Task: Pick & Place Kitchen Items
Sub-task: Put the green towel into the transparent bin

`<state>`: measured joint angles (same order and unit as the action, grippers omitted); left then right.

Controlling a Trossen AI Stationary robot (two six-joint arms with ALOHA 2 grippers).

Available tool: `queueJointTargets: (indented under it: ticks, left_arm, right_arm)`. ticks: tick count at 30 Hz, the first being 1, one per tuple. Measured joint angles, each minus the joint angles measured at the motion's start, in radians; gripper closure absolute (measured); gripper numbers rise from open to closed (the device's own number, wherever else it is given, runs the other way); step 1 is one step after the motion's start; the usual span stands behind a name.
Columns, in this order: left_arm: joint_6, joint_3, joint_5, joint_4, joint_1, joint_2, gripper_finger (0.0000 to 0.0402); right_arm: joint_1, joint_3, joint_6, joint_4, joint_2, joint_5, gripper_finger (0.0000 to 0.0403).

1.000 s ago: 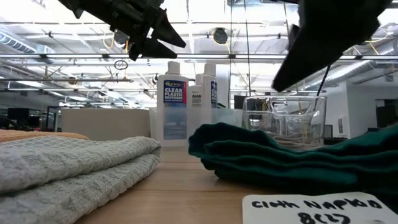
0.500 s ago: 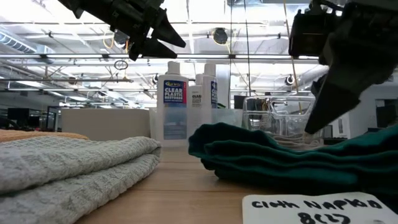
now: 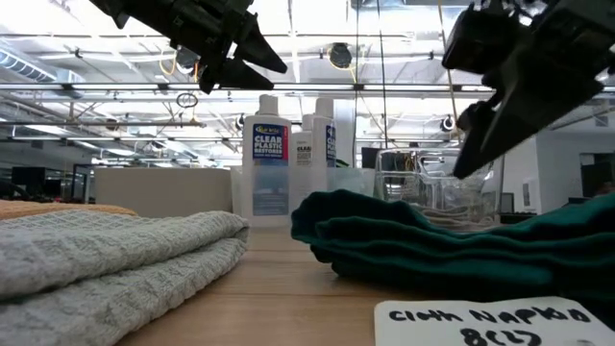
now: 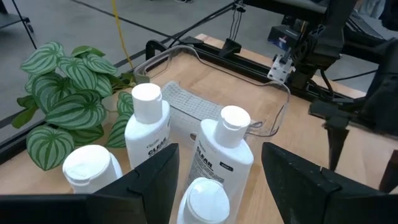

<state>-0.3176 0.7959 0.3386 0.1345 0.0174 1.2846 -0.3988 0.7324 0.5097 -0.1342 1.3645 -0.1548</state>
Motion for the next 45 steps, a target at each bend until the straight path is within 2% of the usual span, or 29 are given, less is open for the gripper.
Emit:
queueJointTargets:
  ticks: [7,13,22,28,38,45]
  left_arm:
    - [0.0,0.0,0.0,0.001,0.0,0.0,0.0167]
    - [-0.001,0.0,0.0,0.001,0.0,0.0,0.0167]
    - [-0.001,0.0,0.0,0.001,0.0,0.0,0.0167]
    - [-0.001,0.0,0.0,0.001,0.0,0.0,0.0167]
    - [-0.001,0.0,0.0,0.002,0.0,0.0,0.0167]
    - [-0.001,0.0,0.0,0.002,0.0,0.0,0.0167]
  right_arm:
    - [-0.002,-0.01,-0.024,-0.004,-0.062,0.0,0.0131]
    - [0.005,-0.01,-0.006,-0.006,-0.065,0.002,0.0133]
    - [0.005,-0.01,0.068,-0.063,-0.065,0.057,0.0137]
    - [-0.008,-0.01,0.158,-0.159,-0.065,0.051,0.0137]
    - [-0.003,-0.061,0.295,-0.109,-0.064,0.059,0.0138]
    - [0.011,-0.123,0.366,0.045,-0.064,0.187,0.0138]
